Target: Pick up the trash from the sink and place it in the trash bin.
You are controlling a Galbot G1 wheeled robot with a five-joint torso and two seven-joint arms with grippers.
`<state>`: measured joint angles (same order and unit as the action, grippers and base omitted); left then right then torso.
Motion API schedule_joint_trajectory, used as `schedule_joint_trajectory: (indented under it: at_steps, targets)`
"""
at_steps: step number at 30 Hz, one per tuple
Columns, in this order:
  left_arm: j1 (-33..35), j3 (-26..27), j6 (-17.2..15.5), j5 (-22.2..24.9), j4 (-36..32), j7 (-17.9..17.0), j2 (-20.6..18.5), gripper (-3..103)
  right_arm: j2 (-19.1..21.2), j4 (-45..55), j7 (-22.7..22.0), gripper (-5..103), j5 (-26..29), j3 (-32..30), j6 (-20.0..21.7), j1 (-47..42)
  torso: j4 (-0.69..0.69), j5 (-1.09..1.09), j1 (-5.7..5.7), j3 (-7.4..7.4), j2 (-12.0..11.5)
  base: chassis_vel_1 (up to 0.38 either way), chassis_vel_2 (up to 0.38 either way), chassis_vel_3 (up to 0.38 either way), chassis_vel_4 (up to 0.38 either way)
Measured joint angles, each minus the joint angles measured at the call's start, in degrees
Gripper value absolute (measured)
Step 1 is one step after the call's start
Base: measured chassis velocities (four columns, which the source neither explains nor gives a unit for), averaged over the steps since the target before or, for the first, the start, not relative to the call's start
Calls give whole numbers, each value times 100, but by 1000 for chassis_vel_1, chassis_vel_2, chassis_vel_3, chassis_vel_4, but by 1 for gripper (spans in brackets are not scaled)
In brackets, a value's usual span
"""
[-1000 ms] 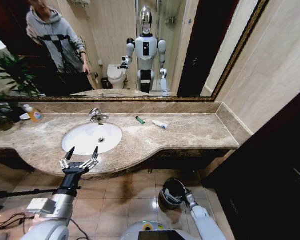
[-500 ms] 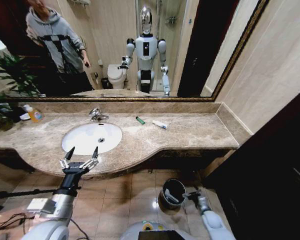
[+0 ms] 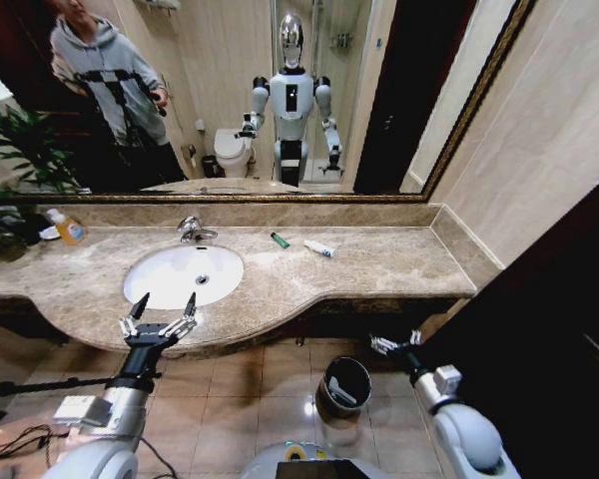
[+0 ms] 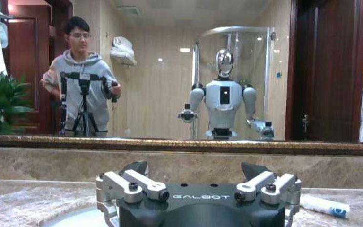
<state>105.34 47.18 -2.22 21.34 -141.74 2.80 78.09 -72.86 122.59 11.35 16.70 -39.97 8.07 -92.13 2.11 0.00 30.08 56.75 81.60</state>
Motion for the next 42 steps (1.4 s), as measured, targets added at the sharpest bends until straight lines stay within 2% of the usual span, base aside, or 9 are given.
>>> schedule_joint_trajectory:
  at_steps: [8,12,17,19,24,25,27,32,42]
  targets:
    - [0,0,0,0,0,0,0,100,678,94,188,100,739,135,232,712,0,-1,0,0,0,0,0,0,0]
    - [0,0,0,0,0,0,0,100,1061,-457,575,100,976,479,327,1586,0,1,0,0,0,0,0,0,0]
    - [0,0,0,0,0,0,0,100,1254,-1034,730,100,1023,914,384,2428,0,0,1,1,-1,0,0,0,0]
    - [0,0,0,0,-1,0,1,100,1335,-1645,720,100,1067,1410,421,3183,1,-2,1,1,-1,0,0,0,0]
    - [0,-1,0,0,-1,4,1,100,1102,-3130,747,100,1088,2612,378,4728,2,-1,1,1,-1,0,0,0,0]
    - [0,-1,0,0,-1,4,1,100,1102,-3130,747,100,1088,2612,378,4728,2,-1,1,1,-1,0,0,0,0]
    - [0,0,0,0,0,3,0,100,881,-3900,836,100,822,2995,133,5346,2,0,2,1,-2,0,0,0,0]
    - [0,0,0,0,0,0,0,100,636,-4627,880,100,493,3267,-14,5828,1,-2,2,1,-2,0,0,0,0]
    - [0,0,0,0,0,0,0,100,250,-5420,477,100,71,3452,41,6229,2,0,0,0,-1,0,0,0,0]
